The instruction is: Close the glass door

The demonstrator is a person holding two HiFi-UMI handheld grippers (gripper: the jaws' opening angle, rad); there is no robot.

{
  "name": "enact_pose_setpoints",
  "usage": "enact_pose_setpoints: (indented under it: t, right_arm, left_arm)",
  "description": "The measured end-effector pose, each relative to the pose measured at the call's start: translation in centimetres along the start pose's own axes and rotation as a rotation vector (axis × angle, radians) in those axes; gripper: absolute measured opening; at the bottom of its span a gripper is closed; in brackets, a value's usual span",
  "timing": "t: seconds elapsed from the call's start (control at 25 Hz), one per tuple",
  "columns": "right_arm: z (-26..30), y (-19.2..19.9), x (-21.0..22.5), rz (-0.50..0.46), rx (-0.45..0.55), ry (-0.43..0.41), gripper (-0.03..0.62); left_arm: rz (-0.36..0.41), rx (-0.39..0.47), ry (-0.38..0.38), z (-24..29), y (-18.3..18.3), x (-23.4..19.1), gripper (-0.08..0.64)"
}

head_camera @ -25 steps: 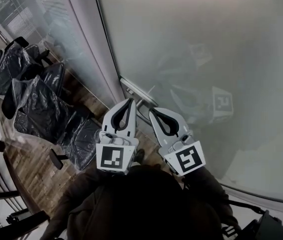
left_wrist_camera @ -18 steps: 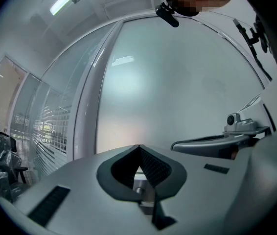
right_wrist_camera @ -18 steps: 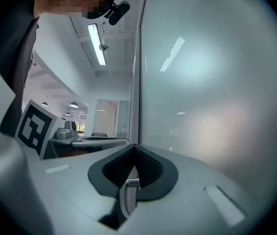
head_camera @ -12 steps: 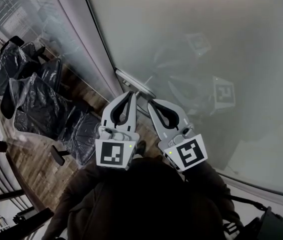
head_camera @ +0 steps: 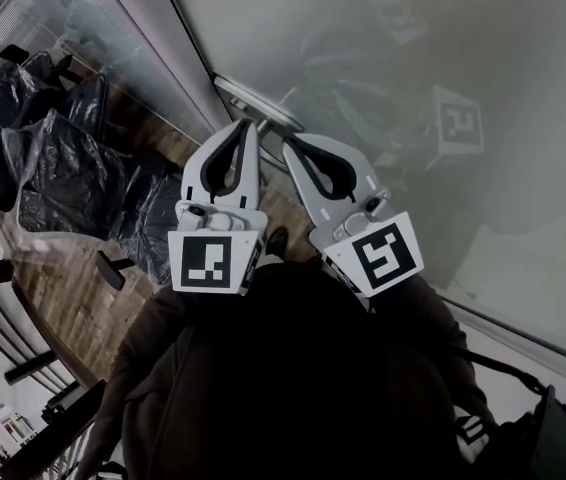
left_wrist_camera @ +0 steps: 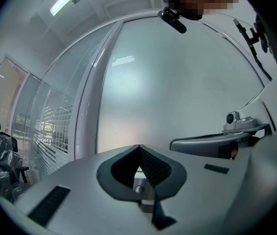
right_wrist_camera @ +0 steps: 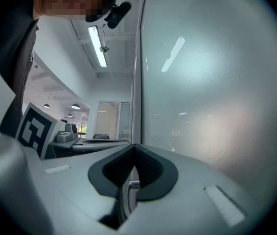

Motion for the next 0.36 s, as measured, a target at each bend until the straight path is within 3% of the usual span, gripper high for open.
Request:
enact_pose_setpoints:
  t: [0.2, 0.36]
  right_arm:
    - [0.12, 0.63, -0.48, 0.021, -0.017, -0.001, 0.000]
    - [0.08, 0.61, -0.40, 0.028, -0.021, 0.001, 0.002]
  left_arm:
    - [-0.019, 0.014, -0.016, -0.22, 0.35, -0.20, -0.003]
    - [0.003, 0.002, 0.019, -0.19, 0.86, 0.03, -0.003]
Point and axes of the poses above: the fingertips, and each gripper's own axes: z forward along the fingers, x to its right, y out of its underside, the point moved 8 cm from there along -z, backward along the fingers, and after that the axes turned 1 degree about -x, right-handed, at the moved point
